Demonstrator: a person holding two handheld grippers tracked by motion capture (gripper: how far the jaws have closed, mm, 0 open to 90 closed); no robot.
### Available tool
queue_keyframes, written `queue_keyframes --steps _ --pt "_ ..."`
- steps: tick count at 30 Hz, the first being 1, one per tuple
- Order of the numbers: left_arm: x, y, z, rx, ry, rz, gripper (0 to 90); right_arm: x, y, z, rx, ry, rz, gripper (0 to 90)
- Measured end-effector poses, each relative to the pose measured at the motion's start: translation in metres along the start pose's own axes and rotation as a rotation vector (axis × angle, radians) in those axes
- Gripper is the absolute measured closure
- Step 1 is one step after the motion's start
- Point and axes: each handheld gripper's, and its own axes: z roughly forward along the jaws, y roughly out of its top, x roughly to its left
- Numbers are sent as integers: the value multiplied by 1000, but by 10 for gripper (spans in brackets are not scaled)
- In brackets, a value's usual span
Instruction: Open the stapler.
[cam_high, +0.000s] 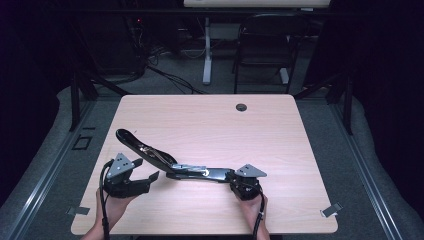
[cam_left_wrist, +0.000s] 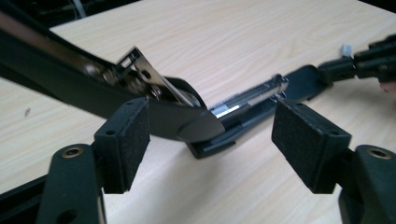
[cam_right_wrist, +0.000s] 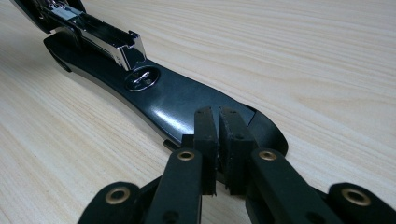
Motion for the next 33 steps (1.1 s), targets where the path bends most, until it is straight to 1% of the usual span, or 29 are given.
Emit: queue_keyframes --steps 2,4,5,6,7,8,9,10,13,15,17,18,19,20,21,22,24,25,26,27,29,31,32,33 --pt "0 -4 -2 14 -5 -1 255 -1 0 -1 5 5 -1 841" --pt "2 -10 -3 48 -16 -4 231 -2 0 -1 8 7 1 825" --pt "3 -12 -3 60 -21 -11 224 -2 0 -1 6 9 4 824" --pt "5 -15 -3 82 -28 -22 206 -2 0 -1 8 12 7 819" --pt "6 -16 -2 91 -29 -27 194 -2 0 -1 1 17 19 814" --pt "7 -16 -2 103 -33 -29 187 -3 0 -1 5 18 21 812" --pt "8 -17 -1 104 -37 -40 172 -4 0 -1 9 21 24 805" --pt "9 -17 0 113 -37 -42 169 -5 0 -1 5 27 35 802" --pt "11 -17 6 142 -51 -53 142 -6 1 -1 12 32 34 784" --pt "13 -18 10 160 -51 -56 117 -5 2 -2 19 35 33 773" --pt "16 -19 12 176 -52 -69 103 -6 2 -1 18 48 49 750" --pt "18 -20 13 184 -58 -78 100 -6 3 -1 21 50 49 743" --pt "19 -20 14 181 -53 -84 92 -6 4 -1 28 48 42 725" --pt "20 -20 14 190 -53 -86 90 -6 4 -1 28 45 47 709" --pt "23 -21 15 191 -54 -99 89 -7 5 -1 35 41 39 693" --pt "24 -22 15 189 -53 -108 86 -7 7 0 44 41 44 673" --pt "28 -23 17 202 -60 -125 72 -9 9 0 60 34 40 653" --pt "29 -23 18 213 -62 -127 66 -10 10 0 59 45 52 641" --pt "31 -24 19 220 -60 -134 59 -11 11 0 65 45 59 623" --pt "32 -25 20 225 -67 -141 52 -13 12 -1 76 49 59 604" --pt "33 -25 22 232 -61 -152 46 -14 14 -2 88 49 63 549" --pt "35 -25 25 236 -61 -158 37 -16 17 -3 109 53 58 466" --pt "36 -25 25 237 -59 -158 31 -17 20 -4 119 65 58 462" --pt "37 -25 27 243 -59 -159 26 -17 22 -4 135 67 53 432"
